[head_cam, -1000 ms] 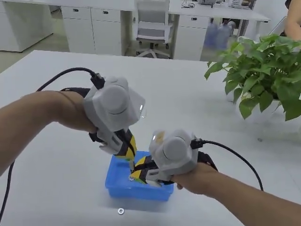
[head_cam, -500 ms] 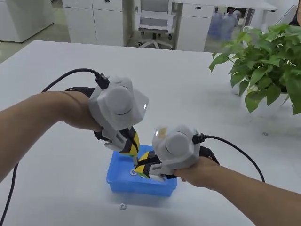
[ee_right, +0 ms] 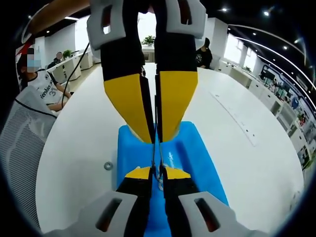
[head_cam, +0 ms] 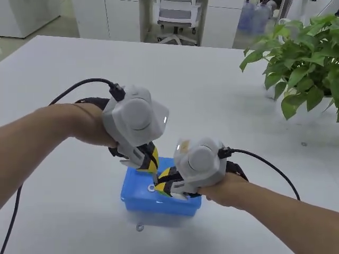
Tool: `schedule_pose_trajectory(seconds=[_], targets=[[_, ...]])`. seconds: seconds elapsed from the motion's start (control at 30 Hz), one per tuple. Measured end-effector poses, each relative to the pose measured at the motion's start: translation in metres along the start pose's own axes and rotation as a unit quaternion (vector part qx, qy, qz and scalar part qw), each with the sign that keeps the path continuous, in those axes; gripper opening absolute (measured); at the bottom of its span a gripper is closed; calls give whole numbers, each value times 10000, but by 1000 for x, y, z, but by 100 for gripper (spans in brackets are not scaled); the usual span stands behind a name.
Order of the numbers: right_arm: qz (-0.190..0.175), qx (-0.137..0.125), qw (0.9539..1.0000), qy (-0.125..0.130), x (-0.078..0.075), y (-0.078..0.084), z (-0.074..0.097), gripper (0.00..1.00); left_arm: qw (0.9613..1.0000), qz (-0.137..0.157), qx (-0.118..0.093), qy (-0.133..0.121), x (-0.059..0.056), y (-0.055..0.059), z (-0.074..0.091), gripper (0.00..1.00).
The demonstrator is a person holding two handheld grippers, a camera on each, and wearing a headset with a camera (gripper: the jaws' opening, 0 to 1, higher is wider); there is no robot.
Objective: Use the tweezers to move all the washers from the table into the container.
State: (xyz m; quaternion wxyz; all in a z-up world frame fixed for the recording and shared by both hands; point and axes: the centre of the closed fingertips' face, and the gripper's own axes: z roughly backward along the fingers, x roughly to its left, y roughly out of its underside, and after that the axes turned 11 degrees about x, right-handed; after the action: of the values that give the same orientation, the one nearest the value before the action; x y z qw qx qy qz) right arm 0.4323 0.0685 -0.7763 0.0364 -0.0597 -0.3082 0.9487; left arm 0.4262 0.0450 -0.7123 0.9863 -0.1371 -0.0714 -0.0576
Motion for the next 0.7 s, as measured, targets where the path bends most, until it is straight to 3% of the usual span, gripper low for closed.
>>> schedule_pose_trajectory(seconds=[0.7], targets=[[26,123,9999,-45,0,11,-2,10,10000,-16,1,4,0,-1,-8,6]])
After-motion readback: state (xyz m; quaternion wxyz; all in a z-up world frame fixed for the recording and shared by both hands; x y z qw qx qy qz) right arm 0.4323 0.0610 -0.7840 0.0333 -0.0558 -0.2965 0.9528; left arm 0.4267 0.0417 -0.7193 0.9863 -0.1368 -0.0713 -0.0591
